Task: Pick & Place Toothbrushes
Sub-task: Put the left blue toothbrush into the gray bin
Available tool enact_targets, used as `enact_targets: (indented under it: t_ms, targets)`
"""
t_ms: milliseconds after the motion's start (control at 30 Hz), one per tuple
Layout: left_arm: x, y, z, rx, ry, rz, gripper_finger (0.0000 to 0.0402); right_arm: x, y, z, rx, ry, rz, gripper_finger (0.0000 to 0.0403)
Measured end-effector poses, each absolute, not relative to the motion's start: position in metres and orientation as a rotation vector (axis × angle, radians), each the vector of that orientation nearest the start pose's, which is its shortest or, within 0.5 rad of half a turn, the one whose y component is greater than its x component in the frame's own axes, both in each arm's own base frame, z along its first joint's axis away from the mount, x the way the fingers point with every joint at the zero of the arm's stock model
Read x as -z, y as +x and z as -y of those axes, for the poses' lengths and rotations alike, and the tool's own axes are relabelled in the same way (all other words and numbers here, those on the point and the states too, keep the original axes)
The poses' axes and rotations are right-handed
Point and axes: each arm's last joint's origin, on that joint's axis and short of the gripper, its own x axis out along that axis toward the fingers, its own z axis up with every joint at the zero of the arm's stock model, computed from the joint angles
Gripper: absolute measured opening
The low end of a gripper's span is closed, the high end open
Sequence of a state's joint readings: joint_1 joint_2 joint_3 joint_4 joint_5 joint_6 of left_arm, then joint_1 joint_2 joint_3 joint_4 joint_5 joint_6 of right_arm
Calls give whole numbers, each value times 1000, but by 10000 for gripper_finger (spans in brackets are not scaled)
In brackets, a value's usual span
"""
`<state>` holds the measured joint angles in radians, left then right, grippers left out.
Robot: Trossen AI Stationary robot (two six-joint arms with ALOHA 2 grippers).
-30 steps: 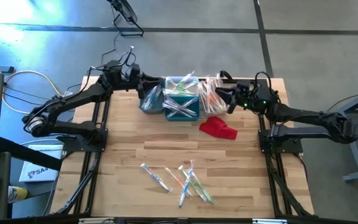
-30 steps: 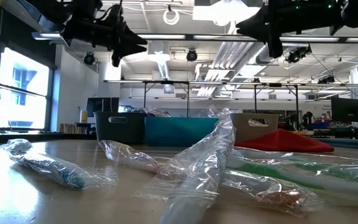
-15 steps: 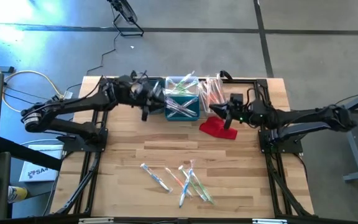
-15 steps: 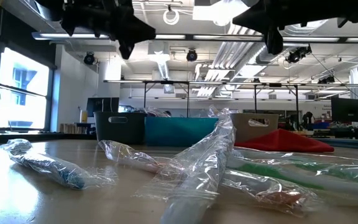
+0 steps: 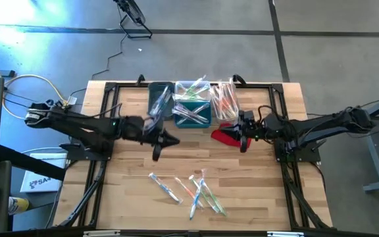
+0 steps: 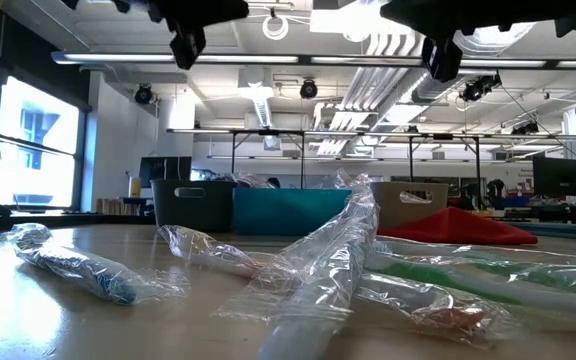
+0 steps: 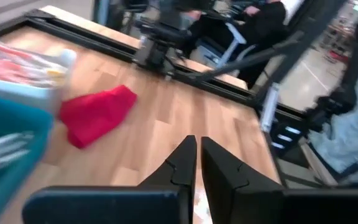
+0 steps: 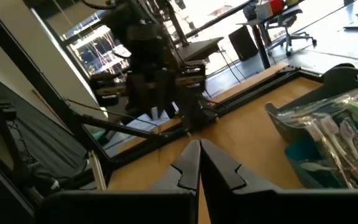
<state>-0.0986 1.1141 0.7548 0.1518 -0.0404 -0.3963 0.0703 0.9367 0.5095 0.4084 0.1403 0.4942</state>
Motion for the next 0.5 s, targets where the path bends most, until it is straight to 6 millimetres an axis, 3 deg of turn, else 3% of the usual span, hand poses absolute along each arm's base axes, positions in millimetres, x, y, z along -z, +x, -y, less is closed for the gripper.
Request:
enact_targets:
  t_ms: [200, 500]
  targets:
    - [-288, 241, 60, 132, -384, -263, 6, -265, 210, -15, 76, 489, -17, 4]
    - [-268, 235, 81, 142, -498, -468, 1, -256, 218, -15, 86, 455, -58, 4]
